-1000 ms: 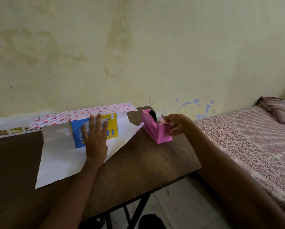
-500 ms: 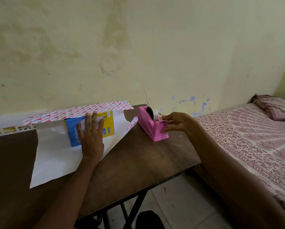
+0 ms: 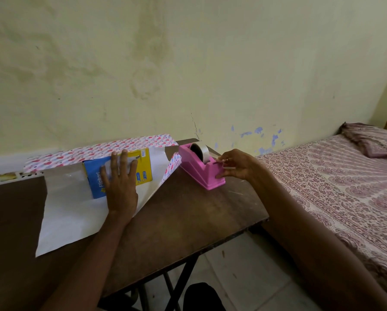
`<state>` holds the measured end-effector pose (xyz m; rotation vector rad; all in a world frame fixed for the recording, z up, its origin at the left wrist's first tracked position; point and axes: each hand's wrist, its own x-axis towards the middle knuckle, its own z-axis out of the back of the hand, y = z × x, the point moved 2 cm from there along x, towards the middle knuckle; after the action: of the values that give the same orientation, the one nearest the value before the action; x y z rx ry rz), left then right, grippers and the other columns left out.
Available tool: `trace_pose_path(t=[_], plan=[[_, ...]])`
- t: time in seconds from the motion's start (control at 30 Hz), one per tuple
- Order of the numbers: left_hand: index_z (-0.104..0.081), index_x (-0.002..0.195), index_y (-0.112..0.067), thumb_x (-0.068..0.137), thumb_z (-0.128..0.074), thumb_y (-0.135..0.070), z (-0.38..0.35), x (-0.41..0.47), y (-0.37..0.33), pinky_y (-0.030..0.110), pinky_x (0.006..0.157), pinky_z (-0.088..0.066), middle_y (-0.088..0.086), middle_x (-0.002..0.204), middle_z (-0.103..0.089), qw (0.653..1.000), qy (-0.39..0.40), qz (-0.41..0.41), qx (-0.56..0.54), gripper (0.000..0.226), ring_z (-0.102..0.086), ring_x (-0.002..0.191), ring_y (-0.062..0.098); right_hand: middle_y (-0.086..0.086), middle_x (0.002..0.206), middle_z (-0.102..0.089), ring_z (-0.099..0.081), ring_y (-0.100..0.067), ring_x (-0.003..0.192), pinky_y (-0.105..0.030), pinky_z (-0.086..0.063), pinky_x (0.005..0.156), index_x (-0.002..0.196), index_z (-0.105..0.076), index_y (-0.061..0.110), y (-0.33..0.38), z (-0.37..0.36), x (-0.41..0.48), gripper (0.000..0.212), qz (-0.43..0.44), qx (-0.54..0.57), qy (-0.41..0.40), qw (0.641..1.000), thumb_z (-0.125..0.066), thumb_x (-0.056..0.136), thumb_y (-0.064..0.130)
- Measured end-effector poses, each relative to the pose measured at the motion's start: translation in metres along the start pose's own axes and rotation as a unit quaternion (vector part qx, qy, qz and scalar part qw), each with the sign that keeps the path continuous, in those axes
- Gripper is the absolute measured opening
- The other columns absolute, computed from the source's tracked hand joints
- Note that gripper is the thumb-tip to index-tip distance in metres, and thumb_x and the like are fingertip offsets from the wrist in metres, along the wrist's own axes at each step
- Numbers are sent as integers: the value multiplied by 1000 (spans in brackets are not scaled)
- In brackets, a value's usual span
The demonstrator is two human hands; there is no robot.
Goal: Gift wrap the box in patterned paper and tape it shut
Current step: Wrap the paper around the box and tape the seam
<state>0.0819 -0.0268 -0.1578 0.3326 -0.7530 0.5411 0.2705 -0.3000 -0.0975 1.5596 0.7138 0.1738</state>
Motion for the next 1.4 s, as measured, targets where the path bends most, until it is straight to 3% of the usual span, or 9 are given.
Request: trace_pose_path(t=[0.23, 0.57, 0.73, 0.93, 1.03, 1.13, 1.2, 1.27, 1.4], plan=[[-40, 143, -17, 63, -84, -7, 0, 1, 0, 60, 113, -11, 13, 158, -16, 1000, 22, 6, 15, 91, -10, 146, 37, -19, 122, -51, -59, -39, 111, -51, -58, 82, 111, -55, 1, -4, 2, 0, 33, 14, -4, 3, 1000, -61, 79, -4], [-42, 140, -14, 63, -80, 5, 1, 0, -1, 61, 112, -13, 14, 157, -19, 1000, -9, 4, -13, 87, -14, 145, 38, -17, 117, -50, -59, -35, 109, -46, -59, 78, 115, -53, 0, -12, 6, 1, 32, 19, -2, 21, 1000, -57, 84, -4], [-43, 140, -15, 66, -78, 3, 3, 0, -1, 60, 113, -12, 14, 157, -20, 1000, -3, 5, -13, 83, -13, 145, 37, -19, 125, -55, -60, -32, 110, -41, -60, 82, 125, -54, -2, -18, 9, 5, 37, 37, -3, 42, 998, -63, 92, 11], [-44, 139, -14, 68, -77, 4, 3, 2, -1, 59, 112, -11, 14, 156, -20, 1000, -13, 2, -14, 80, -15, 144, 38, -18, 109, -62, -66, -26, 91, -34, -58, 73, 115, -58, -9, -23, 10, 12, 26, 49, -22, 21, 998, -61, 91, 1], [-44, 140, -14, 69, -76, 2, 3, 0, -1, 59, 113, -11, 14, 156, -21, 1000, -11, 1, -12, 79, -14, 145, 37, -20, 106, -67, -69, -28, 91, -37, -59, 80, 104, -63, -8, -22, 9, 14, 17, 63, -88, -17, 994, -61, 92, 4], [-44, 139, -14, 70, -75, 3, 3, 1, -1, 59, 113, -11, 14, 156, -21, 1000, -20, 1, -17, 77, -14, 145, 37, -16, 93, -71, -72, -24, 81, -34, -60, 78, 90, -65, -5, -11, 3, 17, 14, 86, -227, -101, 965, -69, 87, 8], [-45, 139, -14, 70, -75, 3, 4, 1, -1, 59, 113, -11, 13, 156, -22, 999, -25, 3, -23, 77, -15, 144, 37, -5, 74, -62, -59, -14, 61, -22, -54, 60, 73, -60, 2, -5, 2, 13, 20, 118, -394, -172, 895, -67, 88, 13], [-45, 138, -13, 71, -74, 5, 4, -1, -2, 59, 113, -11, 13, 156, -23, 999, -28, 3, -32, 75, -16, 144, 37, -2, 66, -51, -46, -11, 54, -21, -45, 52, 67, -53, 7, -10, 6, 7, 24, 134, -465, -203, 851, -64, 88, 12], [-44, 139, -13, 71, -73, 5, 2, 1, -2, 54, 114, 1, 13, 156, -22, 999, -40, 2, -34, 75, -15, 144, 37, -8, 70, -68, -68, -18, 66, -26, -59, 65, 75, -68, 2, -30, 18, -3, 10, 143, -438, -198, 865, -70, 84, 5]])
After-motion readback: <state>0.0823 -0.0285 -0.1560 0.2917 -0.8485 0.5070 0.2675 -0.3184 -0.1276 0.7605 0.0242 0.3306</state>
